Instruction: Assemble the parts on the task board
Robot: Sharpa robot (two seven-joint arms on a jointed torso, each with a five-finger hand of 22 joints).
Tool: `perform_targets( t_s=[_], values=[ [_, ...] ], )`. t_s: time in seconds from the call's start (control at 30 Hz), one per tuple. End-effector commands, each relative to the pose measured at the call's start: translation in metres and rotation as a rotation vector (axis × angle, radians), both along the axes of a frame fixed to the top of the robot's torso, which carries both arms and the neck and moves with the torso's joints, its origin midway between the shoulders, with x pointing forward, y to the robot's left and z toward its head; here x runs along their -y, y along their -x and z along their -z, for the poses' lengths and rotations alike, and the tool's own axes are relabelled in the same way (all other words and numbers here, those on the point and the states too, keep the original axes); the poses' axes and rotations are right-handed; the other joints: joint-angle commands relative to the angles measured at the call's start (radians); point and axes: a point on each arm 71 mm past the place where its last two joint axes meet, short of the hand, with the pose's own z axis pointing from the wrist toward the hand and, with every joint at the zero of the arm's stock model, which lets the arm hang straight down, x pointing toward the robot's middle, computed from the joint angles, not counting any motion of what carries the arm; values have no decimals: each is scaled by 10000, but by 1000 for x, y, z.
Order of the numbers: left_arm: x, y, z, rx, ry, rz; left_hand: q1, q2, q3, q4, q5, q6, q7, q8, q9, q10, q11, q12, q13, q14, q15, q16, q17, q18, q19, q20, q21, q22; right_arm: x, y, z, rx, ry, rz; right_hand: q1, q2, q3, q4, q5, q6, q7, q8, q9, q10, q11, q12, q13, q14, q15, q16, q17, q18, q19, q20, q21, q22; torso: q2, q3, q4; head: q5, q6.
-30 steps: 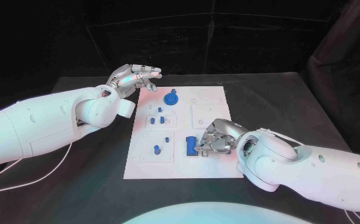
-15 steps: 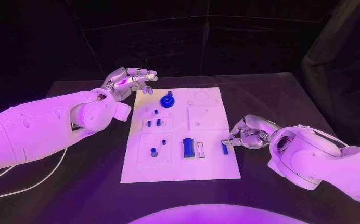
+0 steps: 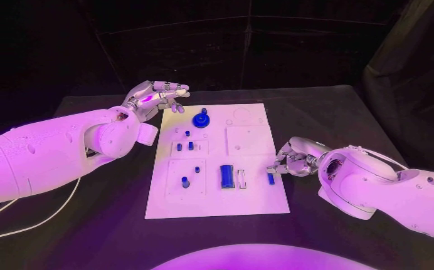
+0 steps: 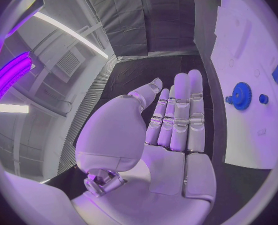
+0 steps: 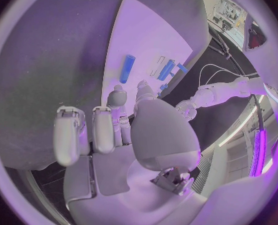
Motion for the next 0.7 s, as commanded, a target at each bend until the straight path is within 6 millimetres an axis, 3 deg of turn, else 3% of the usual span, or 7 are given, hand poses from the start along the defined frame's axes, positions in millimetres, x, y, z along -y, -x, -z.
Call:
perform_targets(
  t_s=[0.03,0.17,0.7],
  values=[
    [0,0,-1,18,96,98,126,25,-51,-20,24,-23,30,43,-12,-76,11,60,-14,-28,-49,-48,-24,129,56,12,-54,-20,-5,-2,3,-98,514,-416,179,-13,-50,-31,95,72,-25,77,42,-39,-54,-74,-4,464,22,-49,-22,46,113,61,-27,1468,0,3,9,26,-25],
    [0,0,-1,16,97,97,126,25,-51,-20,24,-23,30,43,-12,-76,11,60,-14,-28,-49,-48,-24,129,56,12,-54,-20,-10,-4,6,-128,637,-595,349,-3,-82,-113,192,34,-23,97,93,-62,-56,-122,-7,460,18,-58,-24,48,105,53,-36,1461,-14,-18,19,14,-60],
    [-2,1,-1,-4,91,96,126,25,-51,-20,24,-23,30,43,-12,-76,11,60,-14,-28,-49,-48,-24,129,56,12,-54,-20,-19,-7,8,363,1944,-1508,659,4,-142,-308,217,-18,-13,138,183,-133,-51,-280,-67,429,21,-151,-147,68,46,53,-98,1393,-1,-6,14,10,-107]
  ],
)
